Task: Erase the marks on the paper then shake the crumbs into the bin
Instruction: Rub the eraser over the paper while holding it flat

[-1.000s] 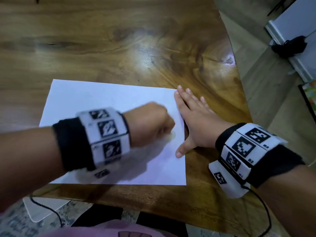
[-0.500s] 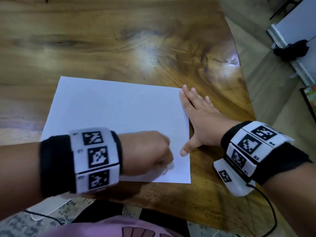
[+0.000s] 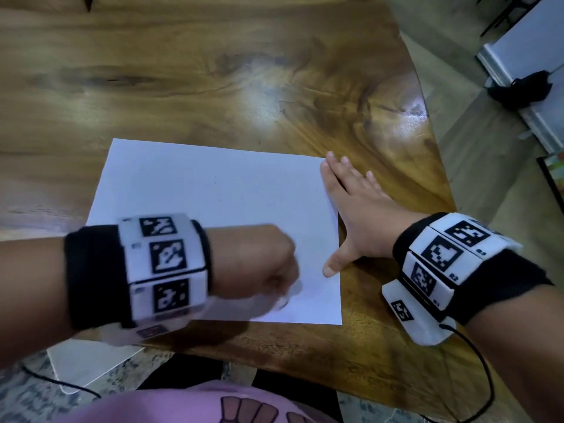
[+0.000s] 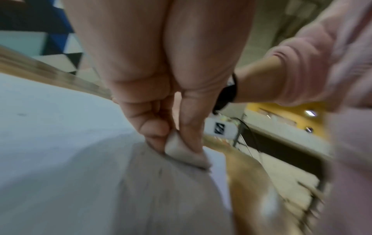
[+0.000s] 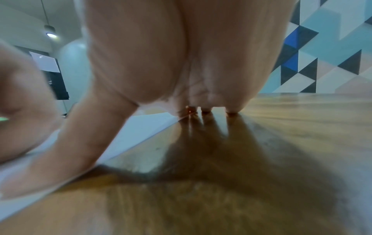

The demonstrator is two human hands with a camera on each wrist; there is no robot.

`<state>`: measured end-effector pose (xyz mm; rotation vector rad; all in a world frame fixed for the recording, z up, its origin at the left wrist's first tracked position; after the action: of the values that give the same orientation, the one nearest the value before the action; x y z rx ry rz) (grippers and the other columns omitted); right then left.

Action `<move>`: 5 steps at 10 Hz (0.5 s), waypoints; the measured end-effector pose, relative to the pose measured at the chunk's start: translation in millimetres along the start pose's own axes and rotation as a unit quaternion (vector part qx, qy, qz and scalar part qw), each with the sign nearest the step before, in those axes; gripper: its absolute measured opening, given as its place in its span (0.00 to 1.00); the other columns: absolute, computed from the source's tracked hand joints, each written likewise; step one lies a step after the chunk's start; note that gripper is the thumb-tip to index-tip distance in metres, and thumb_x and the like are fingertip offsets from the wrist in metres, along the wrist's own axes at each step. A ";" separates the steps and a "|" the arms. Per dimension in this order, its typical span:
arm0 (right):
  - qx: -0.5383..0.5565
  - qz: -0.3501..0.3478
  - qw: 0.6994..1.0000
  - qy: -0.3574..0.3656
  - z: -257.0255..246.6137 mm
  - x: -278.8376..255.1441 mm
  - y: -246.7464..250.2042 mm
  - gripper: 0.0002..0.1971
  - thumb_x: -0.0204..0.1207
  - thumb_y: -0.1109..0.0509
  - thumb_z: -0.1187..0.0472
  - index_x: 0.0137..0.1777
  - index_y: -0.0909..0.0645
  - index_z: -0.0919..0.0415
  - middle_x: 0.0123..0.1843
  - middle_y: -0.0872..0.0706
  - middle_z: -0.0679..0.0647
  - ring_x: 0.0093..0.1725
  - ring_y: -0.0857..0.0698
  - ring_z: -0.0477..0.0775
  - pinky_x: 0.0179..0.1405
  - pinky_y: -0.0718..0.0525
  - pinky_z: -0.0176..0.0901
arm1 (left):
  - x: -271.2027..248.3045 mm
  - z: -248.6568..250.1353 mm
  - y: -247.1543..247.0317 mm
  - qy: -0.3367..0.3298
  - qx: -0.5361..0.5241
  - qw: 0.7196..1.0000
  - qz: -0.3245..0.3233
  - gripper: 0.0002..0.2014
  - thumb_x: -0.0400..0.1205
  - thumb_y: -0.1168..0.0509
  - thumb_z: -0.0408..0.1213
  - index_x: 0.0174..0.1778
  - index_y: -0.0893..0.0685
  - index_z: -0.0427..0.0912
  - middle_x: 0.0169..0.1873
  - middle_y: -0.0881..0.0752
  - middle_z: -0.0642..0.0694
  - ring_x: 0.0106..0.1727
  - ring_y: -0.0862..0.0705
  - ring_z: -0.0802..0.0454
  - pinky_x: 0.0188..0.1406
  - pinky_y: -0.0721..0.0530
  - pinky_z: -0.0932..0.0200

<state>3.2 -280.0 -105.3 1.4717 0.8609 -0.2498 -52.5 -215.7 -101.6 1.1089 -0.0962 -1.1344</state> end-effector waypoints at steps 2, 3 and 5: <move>0.004 -0.005 1.000 0.000 0.4 0.5 -0.9 0.79 0.45 0.19 0.33 0.77 0.79 0.58 0.78 0.81 0.49 0.78 0.77 0.48 0.80 0.69 0.54 | 11.4 21.1 40.4 -0.025 0.004 0.997 0.072 0.06 0.76 0.36 0.37 0.43 0.14 0.41 0.39 0.21 0.46 0.38 0.25 0.50 0.36 0.34 0.61; -0.003 -0.001 1.000 0.002 0.1 0.1 -0.5 0.79 0.45 0.19 0.33 0.77 0.79 0.59 0.79 0.80 0.50 0.78 0.76 0.49 0.81 0.68 0.54 | -2.8 -4.6 2.0 0.011 0.038 0.999 0.004 0.06 0.75 0.36 0.37 0.42 0.15 0.40 0.27 0.16 0.49 0.29 0.20 0.57 0.26 0.32 0.62; -0.005 0.000 1.000 0.001 -0.9 0.4 -0.1 0.79 0.46 0.20 0.33 0.77 0.79 0.59 0.79 0.81 0.50 0.78 0.77 0.49 0.80 0.68 0.54 | -7.1 12.5 22.8 -0.023 -0.008 0.998 0.051 0.06 0.76 0.36 0.40 0.41 0.15 0.44 0.37 0.21 0.49 0.36 0.25 0.54 0.35 0.31 0.63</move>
<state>3.1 -279.0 -105.5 1.4632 0.8628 -0.2447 -47.7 -218.9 -75.3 1.0532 -0.1769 -1.0679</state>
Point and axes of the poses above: each hand's wrist, its own x-axis towards the middle knuckle, its own y-axis out of the back of the hand, z = x × y, the point moved 10 cm from there along x, towards the middle knuckle
